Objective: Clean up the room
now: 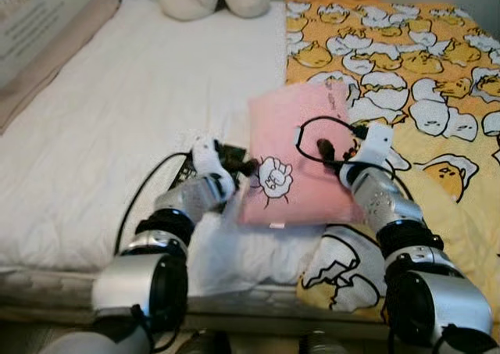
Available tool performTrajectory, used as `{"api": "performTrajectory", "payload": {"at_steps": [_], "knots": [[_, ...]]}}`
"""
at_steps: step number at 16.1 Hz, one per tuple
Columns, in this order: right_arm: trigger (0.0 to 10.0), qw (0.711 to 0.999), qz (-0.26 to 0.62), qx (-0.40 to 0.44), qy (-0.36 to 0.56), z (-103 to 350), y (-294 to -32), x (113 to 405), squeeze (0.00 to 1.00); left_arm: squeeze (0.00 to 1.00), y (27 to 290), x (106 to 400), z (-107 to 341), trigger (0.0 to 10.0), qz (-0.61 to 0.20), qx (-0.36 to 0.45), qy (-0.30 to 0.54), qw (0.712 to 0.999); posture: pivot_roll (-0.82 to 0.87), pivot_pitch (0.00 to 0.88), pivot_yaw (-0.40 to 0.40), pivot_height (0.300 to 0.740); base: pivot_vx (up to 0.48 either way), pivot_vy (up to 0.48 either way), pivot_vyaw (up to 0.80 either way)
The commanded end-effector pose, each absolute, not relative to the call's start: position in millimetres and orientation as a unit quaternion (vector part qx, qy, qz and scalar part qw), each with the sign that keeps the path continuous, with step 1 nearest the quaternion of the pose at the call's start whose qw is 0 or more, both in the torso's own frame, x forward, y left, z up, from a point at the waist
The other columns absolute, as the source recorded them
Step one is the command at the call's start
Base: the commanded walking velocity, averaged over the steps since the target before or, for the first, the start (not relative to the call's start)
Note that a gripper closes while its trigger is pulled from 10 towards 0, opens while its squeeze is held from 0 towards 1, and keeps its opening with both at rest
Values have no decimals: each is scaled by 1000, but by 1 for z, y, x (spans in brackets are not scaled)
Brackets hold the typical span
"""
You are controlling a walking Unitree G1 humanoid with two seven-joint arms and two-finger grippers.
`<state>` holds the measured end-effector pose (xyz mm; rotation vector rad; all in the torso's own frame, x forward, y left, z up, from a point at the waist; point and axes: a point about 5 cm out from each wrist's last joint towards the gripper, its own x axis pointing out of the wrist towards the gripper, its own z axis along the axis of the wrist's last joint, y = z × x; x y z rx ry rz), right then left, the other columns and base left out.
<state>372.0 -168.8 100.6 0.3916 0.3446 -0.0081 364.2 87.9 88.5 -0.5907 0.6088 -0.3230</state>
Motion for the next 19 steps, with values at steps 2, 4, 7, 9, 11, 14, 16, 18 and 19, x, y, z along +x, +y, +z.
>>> {"api": "performTrajectory", "payload": {"at_steps": [2, 4, 7, 9, 11, 14, 16, 18, 19], "knots": [[10000, 966, -30, 186, 178, 92, -172, 368, 0, 0, 74, 362, 93, 10000, -187, -305, 288, 888, -202, 150, 43, 740, 0, 0, 0], [10000, 972, -31, 162, 167, 94, -177, 366, 0, 0, 67, 364, 98, 10000, -193, -318, 259, 892, -208, 157, 41, 740, 0, 0, 0], [10000, 957, -43, 192, 214, 71, -179, 357, 0, 0, 45, 357, 91, 10000, -213, -309, 245, 894, -222, 184, 27, 740, 0, 0, 0], [4471, 942, -49, 221, 247, 59, -175, 352, 0, 0, 29, 346, 79, 10000, -237, -291, 269, 887, -227, 188, 23, 740, 0, 0, 0], [0, 941, -47, 220, 252, 57, -173, 351, 0, 0, 27, 339, 67, 10000, -230, -254, 292, 893, -227, 181, 24, 740, 0, 0, 0], [0, 943, -47, 223, 243, 58, -175, 352, 0, 0, 36, 342, 65, 0, -207, -230, 281, 909, -216, 158, 26, 740, 0, 0, 0], [0, 942, -46, 231, 237, 56, -174, 351, 0, 0, 40, 344, 67, 0, -210, -239, 268, 909, -190, 147, 41, 740, 0, 0, 0], [0, 941, -38, 241, 235, 52, -166, 348, 0, 0, 44, 345, 68, 0, -215, -251, 262, 907, -176, 132, 58, 740, 0, 0, 0], [0, 939, -33, 247, 238, 49, -162, 346, 0, 0, 46, 344, 66, 0, -215, -251, 265, 906, -176, 126, 60, 740, 0, 0, 0]]}}
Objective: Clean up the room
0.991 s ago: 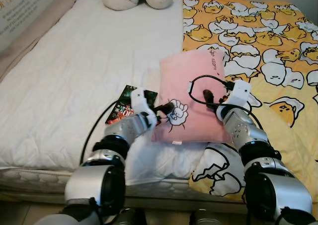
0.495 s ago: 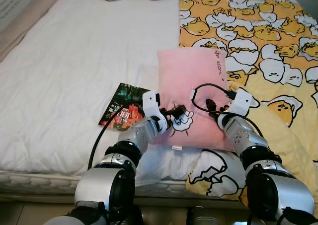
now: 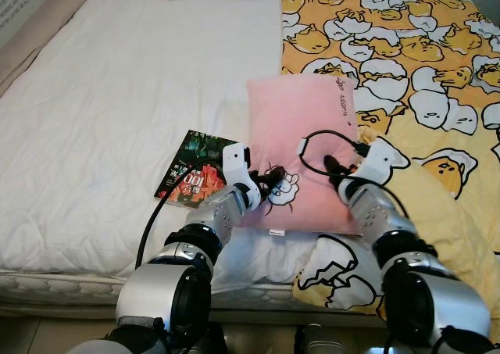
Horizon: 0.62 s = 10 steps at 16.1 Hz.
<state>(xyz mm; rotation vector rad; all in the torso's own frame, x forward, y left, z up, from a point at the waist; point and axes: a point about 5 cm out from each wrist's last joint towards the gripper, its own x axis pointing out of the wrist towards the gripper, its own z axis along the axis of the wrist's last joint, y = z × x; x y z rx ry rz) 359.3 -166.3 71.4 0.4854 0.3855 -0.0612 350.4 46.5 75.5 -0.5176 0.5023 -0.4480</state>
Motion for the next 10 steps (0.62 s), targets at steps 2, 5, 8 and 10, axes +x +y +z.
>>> {"api": "performTrajectory", "payload": {"at_steps": [2, 5, 8, 10], "knots": [[0, 938, -33, 254, 235, 48, -161, 345, 0, 0, 44, 342, 63, 0, -224, -252, 274, 901, -184, 113, 62, 740, 0, 0, 0], [0, 938, -38, 250, 238, 44, -166, 341, 0, 0, 39, 340, 63, 0, -233, -245, 277, 899, -187, 117, 49, 740, 0, 0, 0], [0, 946, -37, 237, 218, 45, -172, 341, 0, 0, 39, 343, 68, 0, -242, -230, 258, 907, -179, 114, 64, 740, 0, 0, 0], [0, 958, -16, 209, 193, 53, -170, 345, 0, 0, 42, 348, 74, 0, -239, -210, 234, 919, -190, 110, 63, 740, 0, 0, 0]]}}
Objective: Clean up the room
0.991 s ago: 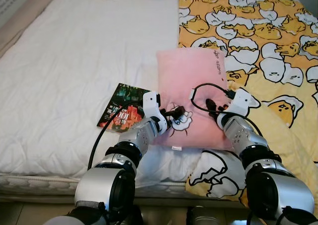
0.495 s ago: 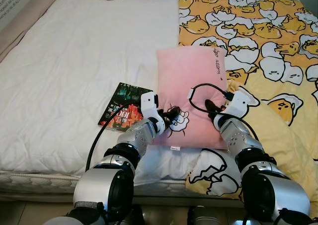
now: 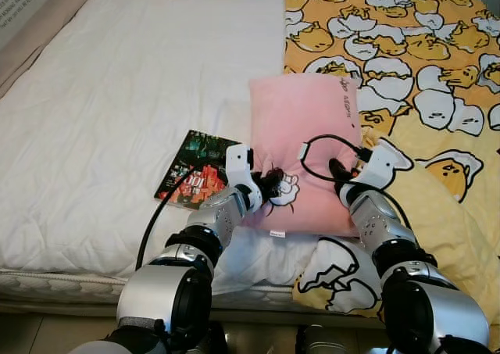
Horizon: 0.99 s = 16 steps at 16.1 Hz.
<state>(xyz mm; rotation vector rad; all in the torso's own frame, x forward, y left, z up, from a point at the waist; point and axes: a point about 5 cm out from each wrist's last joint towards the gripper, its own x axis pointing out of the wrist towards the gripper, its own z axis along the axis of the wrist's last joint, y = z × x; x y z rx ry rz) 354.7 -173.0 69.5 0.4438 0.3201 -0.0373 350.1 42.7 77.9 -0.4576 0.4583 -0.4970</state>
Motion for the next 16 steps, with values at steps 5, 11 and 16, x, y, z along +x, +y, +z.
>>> {"api": "performTrajectory", "payload": {"at_steps": [5, 11, 16], "knots": [[0, 964, -6, 215, 157, 70, -166, 356, 0, 0, 47, 361, 96, 0, -244, -209, 179, 930, -209, 43, 78, 740, 0, 0, 0], [0, 986, -1, 169, 4, 144, -173, 379, 0, 0, 80, 400, 194, 0, -260, -91, -16, 961, -205, 0, 103, 740, 0, 0, 0], [10000, 993, -52, 19, -109, 167, -187, 355, 0, 0, 116, 397, 207, 10000, -195, -65, -95, 974, -222, 0, 119, 740, 0, 0, 0]]}}
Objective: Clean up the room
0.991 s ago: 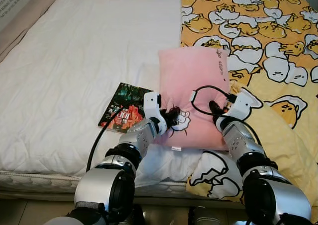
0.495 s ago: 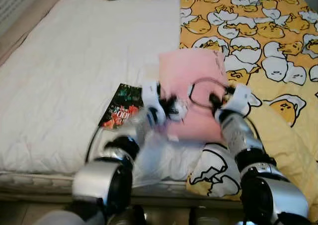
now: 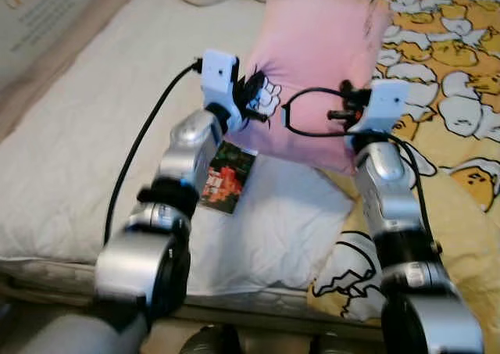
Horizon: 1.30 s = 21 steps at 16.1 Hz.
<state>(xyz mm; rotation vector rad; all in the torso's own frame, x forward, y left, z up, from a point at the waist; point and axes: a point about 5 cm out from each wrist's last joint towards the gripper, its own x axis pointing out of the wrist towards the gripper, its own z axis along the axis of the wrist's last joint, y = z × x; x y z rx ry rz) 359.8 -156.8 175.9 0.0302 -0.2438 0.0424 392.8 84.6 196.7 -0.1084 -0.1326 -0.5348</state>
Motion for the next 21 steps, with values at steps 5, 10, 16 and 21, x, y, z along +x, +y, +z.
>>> {"api": "performTrajectory", "payload": {"at_steps": [5, 10, 16, 21], "knots": [[10000, 994, -59, -2, -90, 149, -184, 341, 0, 0, 117, 390, 186, 10000, -143, -25, -90, 985, -220, 0, 112, 740, 0, 480, 0], [10000, 995, -55, -7, -82, 143, -187, 340, 0, 0, 116, 388, 177, 10000, -120, -48, -76, 989, -218, 0, 106, 740, 0, 480, 0], [10000, 997, -41, -16, -66, 135, -184, 338, 0, 0, 114, 385, 168, 10000, -106, -52, -65, 991, -209, 0, 96, 740, 0, 480, 0], [10000, 997, -33, -26, -57, 133, -183, 340, 0, 0, 114, 384, 166, 10000, -96, -54, -61, 992, -206, 0, 89, 740, 0, 480, 460]]}}
